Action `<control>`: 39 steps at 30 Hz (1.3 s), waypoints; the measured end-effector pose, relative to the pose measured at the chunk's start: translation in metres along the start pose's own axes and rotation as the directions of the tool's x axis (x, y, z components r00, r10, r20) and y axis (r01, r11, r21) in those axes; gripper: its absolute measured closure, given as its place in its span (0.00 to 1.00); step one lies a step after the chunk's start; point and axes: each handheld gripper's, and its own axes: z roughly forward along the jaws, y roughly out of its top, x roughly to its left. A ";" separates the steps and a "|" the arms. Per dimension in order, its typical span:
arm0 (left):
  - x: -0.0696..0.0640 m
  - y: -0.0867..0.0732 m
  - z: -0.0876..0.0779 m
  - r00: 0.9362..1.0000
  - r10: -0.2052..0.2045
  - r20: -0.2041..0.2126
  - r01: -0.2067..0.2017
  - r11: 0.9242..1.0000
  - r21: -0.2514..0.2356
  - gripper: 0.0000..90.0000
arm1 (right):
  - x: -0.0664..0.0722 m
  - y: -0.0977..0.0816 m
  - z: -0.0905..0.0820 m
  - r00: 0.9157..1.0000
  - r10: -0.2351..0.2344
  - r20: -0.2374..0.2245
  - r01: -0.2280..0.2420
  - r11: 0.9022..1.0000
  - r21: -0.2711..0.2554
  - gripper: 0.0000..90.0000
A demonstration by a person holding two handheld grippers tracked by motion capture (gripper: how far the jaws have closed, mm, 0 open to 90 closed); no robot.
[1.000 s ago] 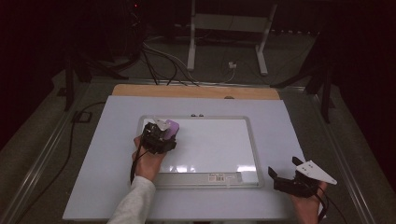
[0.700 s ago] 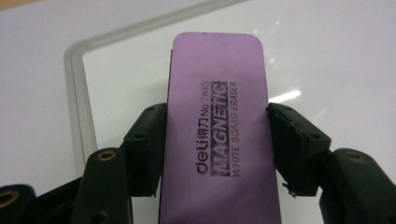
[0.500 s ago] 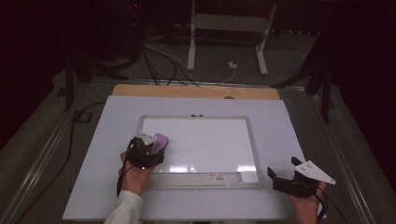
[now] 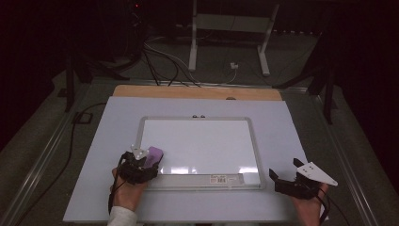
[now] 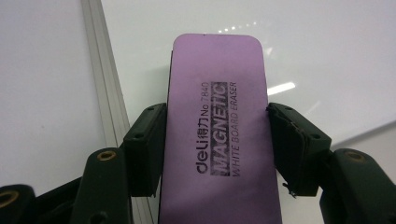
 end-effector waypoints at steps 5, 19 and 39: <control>-0.001 -0.003 0.002 1.000 0.015 0.003 -0.015 1.000 -0.001 0.37 | 0.000 0.000 0.000 1.000 0.000 0.001 0.000 1.000 0.000 0.02; 0.005 -0.012 -0.008 0.994 0.072 0.083 -0.067 0.996 -0.058 0.35 | 0.001 0.000 -0.001 1.000 -0.001 0.004 0.001 1.000 -0.003 0.02; 0.013 -0.029 -0.021 0.998 -0.001 0.063 0.003 1.000 -0.024 0.46 | 0.001 0.001 -0.001 1.000 -0.002 0.003 0.002 1.000 -0.002 0.02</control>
